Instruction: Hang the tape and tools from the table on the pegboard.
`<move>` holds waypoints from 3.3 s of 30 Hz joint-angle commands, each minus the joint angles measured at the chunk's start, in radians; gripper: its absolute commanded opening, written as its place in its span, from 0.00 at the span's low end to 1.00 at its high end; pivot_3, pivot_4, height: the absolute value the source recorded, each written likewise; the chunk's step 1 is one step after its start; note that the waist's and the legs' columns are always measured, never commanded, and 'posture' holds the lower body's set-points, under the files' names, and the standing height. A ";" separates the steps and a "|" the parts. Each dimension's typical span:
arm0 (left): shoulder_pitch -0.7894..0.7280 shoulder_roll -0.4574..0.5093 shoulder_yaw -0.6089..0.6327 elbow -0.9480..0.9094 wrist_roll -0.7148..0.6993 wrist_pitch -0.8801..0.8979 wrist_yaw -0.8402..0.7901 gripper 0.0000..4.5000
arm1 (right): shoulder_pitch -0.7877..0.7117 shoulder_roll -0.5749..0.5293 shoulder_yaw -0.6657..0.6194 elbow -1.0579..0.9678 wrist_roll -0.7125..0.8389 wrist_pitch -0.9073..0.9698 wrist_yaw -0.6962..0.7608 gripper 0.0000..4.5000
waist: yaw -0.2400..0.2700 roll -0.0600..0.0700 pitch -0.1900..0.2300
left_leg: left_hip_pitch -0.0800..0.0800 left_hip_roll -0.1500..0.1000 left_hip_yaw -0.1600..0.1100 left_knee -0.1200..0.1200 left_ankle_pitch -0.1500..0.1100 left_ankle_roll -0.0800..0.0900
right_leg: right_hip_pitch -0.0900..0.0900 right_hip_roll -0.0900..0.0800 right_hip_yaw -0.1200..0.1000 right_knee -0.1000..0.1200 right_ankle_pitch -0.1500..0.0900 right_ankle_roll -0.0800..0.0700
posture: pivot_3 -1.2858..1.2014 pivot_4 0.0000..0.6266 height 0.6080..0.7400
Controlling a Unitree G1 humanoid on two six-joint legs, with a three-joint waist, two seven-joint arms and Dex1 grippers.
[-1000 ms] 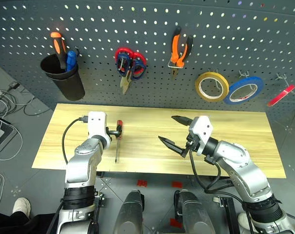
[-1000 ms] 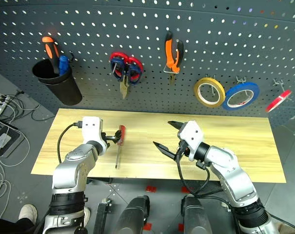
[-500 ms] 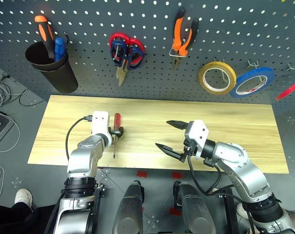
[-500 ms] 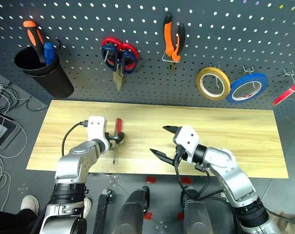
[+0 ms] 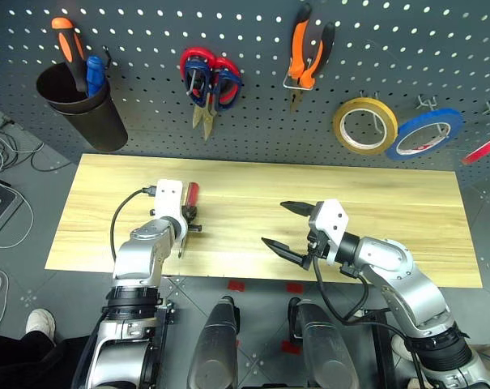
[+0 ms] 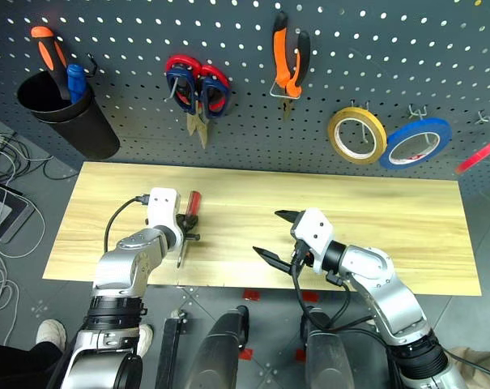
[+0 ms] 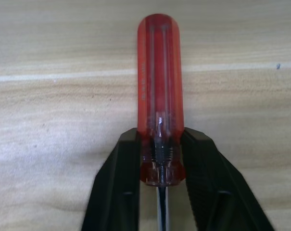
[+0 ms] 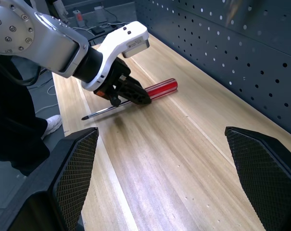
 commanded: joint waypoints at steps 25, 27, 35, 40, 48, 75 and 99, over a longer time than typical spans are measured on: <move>0.287 0.078 -0.153 -0.592 0.283 -0.296 0.099 0.19 | 0.031 0.128 -0.183 -0.196 0.220 0.110 -0.147 1.00 | 0.006 -0.001 -0.062 | -0.017 0.008 -0.001 -0.002 0.006 -0.011 | -0.014 -0.001 -0.009 -0.002 0.000 0.000 | 0.58 0.38 1.00; 0.284 0.075 -0.156 -0.615 0.313 -0.331 0.118 0.19 | 0.028 0.144 -0.190 -0.202 0.236 0.108 -0.162 1.00 | 0.009 -0.001 -0.080 | -0.017 0.008 -0.001 -0.003 0.007 -0.012 | -0.014 -0.001 -0.010 -0.002 0.000 0.000 | 0.58 0.36 1.00; 0.131 0.082 -0.131 -0.592 0.386 -0.461 0.157 0.19 | -0.035 0.196 -0.212 -0.191 0.285 0.111 -0.216 1.00 | 0.028 -0.002 -0.141 | -0.017 0.002 -0.002 -0.002 0.007 -0.012 | -0.013 0.000 -0.012 -0.002 0.000 0.000 | 0.58 0.28 1.00; -0.034 0.106 -0.064 -0.486 0.384 -0.494 0.175 0.19 | -0.078 0.203 -0.205 -0.160 0.275 0.093 -0.227 1.00 | 0.032 -0.003 -0.163 | -0.016 0.002 -0.002 -0.003 0.007 -0.012 | -0.012 0.000 -0.012 -0.002 0.000 0.000 | 0.58 0.27 1.00; -0.294 0.177 -0.028 -0.296 0.389 -0.558 0.172 0.19 | -0.093 0.219 -0.189 -0.127 0.240 0.069 -0.242 1.00 | 0.032 -0.004 -0.170 | -0.017 0.000 -0.002 -0.001 0.007 -0.012 | -0.012 0.000 -0.012 -0.001 0.000 0.000 | 0.59 0.25 1.00; -0.381 0.139 0.058 -0.017 0.308 -0.591 0.278 0.19 | -0.071 0.193 -0.182 -0.152 0.233 0.077 -0.261 1.00 | 0.028 -0.004 -0.194 | -0.016 -0.001 -0.003 0.000 0.008 -0.011 | -0.012 0.000 -0.014 0.001 0.000 -0.001 | 0.58 0.28 1.00; -0.372 0.111 0.062 -0.032 0.268 -0.564 0.299 0.95 | -0.071 0.177 -0.184 -0.121 0.219 0.063 -0.250 1.00 | 0.028 -0.004 -0.197 | -0.016 -0.001 -0.003 0.003 0.008 -0.011 | -0.012 -0.001 -0.014 0.003 0.000 -0.001 | 0.58 0.30 1.00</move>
